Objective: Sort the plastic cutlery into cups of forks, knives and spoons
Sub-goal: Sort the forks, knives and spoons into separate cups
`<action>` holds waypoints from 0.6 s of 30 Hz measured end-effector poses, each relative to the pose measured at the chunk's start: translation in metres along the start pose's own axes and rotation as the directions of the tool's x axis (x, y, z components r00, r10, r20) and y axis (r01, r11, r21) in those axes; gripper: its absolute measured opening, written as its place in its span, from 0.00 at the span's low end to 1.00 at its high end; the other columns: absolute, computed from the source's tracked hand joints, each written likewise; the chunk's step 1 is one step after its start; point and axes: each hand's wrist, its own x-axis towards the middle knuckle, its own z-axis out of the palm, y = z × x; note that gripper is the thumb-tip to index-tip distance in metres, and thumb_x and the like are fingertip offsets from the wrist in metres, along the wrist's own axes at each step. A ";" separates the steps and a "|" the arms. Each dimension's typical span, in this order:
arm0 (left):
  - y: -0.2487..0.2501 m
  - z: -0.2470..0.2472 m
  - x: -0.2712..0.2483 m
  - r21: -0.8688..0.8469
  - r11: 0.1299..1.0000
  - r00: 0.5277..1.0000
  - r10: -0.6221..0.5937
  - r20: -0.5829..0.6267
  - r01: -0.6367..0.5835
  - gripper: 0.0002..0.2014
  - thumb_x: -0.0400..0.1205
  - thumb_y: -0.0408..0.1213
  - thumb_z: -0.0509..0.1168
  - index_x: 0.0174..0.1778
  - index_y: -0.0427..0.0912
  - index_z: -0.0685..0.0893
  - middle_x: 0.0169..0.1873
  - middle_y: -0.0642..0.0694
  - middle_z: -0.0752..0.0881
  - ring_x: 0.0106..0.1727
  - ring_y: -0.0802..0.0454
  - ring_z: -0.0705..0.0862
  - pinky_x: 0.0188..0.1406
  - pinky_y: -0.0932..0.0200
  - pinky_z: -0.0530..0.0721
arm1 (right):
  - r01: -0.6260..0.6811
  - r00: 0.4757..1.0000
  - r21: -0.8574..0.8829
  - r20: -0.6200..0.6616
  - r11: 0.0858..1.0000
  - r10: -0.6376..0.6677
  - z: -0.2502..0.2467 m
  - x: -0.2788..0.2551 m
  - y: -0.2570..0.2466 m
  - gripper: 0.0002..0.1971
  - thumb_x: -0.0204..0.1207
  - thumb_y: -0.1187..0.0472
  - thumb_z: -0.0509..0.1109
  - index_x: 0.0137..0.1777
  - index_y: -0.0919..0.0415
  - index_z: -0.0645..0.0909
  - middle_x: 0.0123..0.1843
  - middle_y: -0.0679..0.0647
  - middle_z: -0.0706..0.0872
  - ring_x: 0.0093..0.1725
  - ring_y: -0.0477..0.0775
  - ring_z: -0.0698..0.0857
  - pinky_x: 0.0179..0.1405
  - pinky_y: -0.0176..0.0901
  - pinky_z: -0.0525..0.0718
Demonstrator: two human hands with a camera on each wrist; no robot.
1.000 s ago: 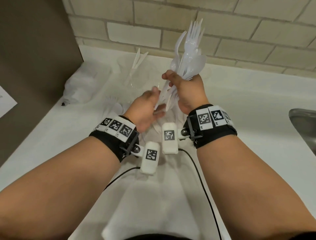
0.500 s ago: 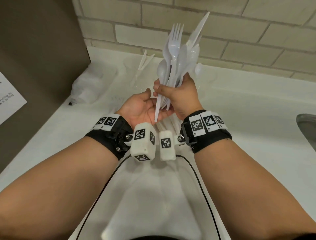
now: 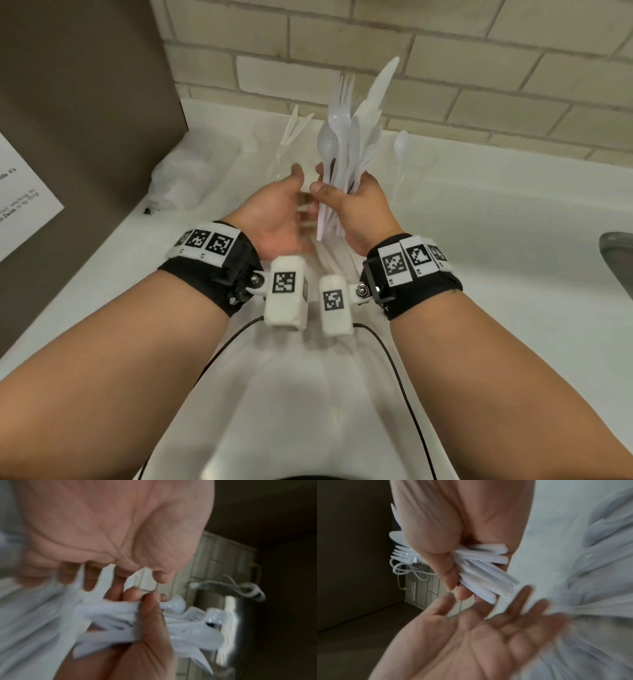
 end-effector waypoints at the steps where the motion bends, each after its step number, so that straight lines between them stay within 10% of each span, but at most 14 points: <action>1: 0.007 0.001 -0.004 0.028 0.990 0.991 0.135 -0.008 -0.135 0.29 0.83 0.62 0.53 0.66 0.42 0.77 0.53 0.39 0.84 0.46 0.45 0.86 0.54 0.44 0.84 | -0.032 0.999 -0.006 0.037 0.999 0.032 -0.003 -0.001 0.001 0.09 0.75 0.73 0.71 0.50 0.61 0.81 0.42 0.58 0.86 0.38 0.58 0.87 0.43 0.54 0.89; 4: 0.034 0.009 -0.015 0.142 0.815 0.820 0.571 -0.034 -0.561 0.18 0.83 0.55 0.59 0.69 0.57 0.74 0.74 0.39 0.72 0.64 0.46 0.81 0.61 0.45 0.83 | -0.149 0.966 -0.142 0.191 0.979 0.175 -0.008 -0.009 0.012 0.07 0.75 0.75 0.69 0.47 0.64 0.80 0.38 0.57 0.82 0.29 0.53 0.84 0.33 0.46 0.85; 7: 0.048 0.016 -0.016 0.406 0.579 0.656 0.752 0.071 -0.707 0.14 0.84 0.47 0.58 0.64 0.55 0.79 0.70 0.48 0.78 0.71 0.47 0.78 0.68 0.49 0.80 | -0.157 0.922 -0.199 0.320 0.967 0.216 -0.003 -0.017 0.020 0.06 0.72 0.73 0.73 0.47 0.67 0.80 0.38 0.61 0.82 0.34 0.60 0.83 0.38 0.51 0.85; 14: 0.024 0.021 -0.016 0.655 0.493 0.664 0.747 0.019 -0.573 0.28 0.85 0.55 0.53 0.38 0.36 0.89 0.49 0.50 0.90 0.53 0.61 0.86 0.56 0.70 0.76 | -0.112 0.918 -0.220 0.351 0.969 0.185 0.007 -0.016 0.004 0.04 0.76 0.73 0.70 0.42 0.70 0.78 0.29 0.60 0.82 0.25 0.54 0.83 0.34 0.46 0.87; 18: 0.017 0.013 -0.014 0.743 0.331 0.568 0.819 0.080 -0.582 0.30 0.73 0.68 0.62 0.64 0.52 0.80 0.64 0.55 0.79 0.70 0.64 0.74 0.70 0.68 0.70 | -0.123 0.944 -0.119 0.292 0.985 0.153 0.008 -0.012 0.006 0.04 0.77 0.71 0.70 0.46 0.69 0.77 0.27 0.58 0.80 0.23 0.55 0.79 0.38 0.56 0.86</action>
